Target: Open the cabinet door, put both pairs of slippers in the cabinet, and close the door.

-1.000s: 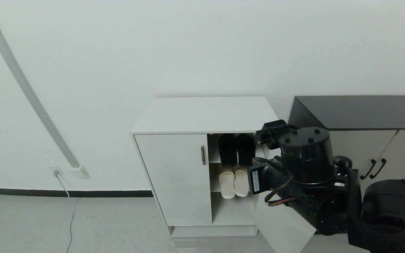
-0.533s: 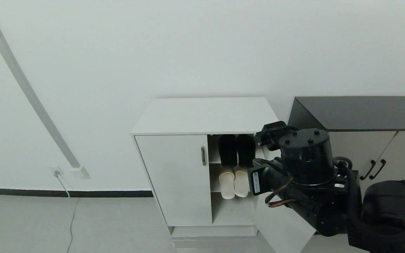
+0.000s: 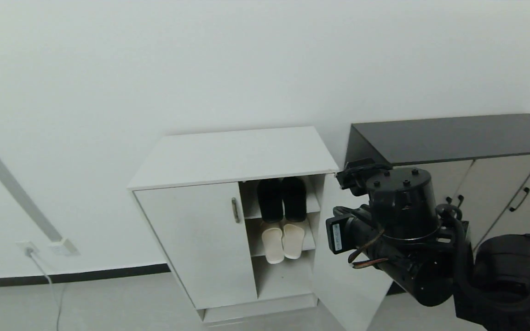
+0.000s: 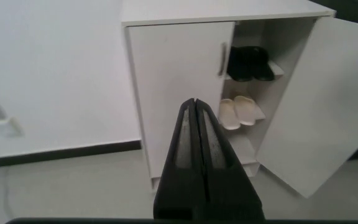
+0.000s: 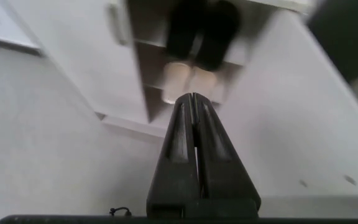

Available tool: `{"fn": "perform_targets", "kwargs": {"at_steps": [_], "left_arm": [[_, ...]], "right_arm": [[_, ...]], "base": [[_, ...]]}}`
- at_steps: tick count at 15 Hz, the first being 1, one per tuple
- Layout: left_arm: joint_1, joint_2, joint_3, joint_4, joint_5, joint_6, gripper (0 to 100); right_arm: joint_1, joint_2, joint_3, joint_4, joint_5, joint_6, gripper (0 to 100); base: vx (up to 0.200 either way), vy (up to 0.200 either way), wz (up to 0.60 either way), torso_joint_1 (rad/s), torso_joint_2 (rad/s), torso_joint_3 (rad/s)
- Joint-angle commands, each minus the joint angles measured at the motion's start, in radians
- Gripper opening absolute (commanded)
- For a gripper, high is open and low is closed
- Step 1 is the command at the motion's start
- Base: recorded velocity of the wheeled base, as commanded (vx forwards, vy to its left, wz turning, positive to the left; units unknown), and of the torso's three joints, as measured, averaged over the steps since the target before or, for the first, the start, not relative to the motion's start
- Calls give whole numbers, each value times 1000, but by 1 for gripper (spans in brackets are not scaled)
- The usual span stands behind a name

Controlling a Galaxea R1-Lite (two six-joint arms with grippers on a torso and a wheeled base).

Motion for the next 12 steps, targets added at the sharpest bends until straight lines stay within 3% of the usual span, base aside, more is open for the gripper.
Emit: {"fn": "perform_targets", "kwargs": {"at_steps": [1,8,12], "left_arm": [[0,0,0,0,0,0,0],[0,0,0,0,0,0,0],[0,0,0,0,0,0,0]], "right_arm": [[-14,3,0,-2,1,-7,0],[-24,3,18,-59,-1,-27,0],[-26,-1,17,-62,-2,-30,0]], "base": [[0,0,0,0,0,0],[0,0,0,0,0,0],[-200,0,0,0,5,1]]}}
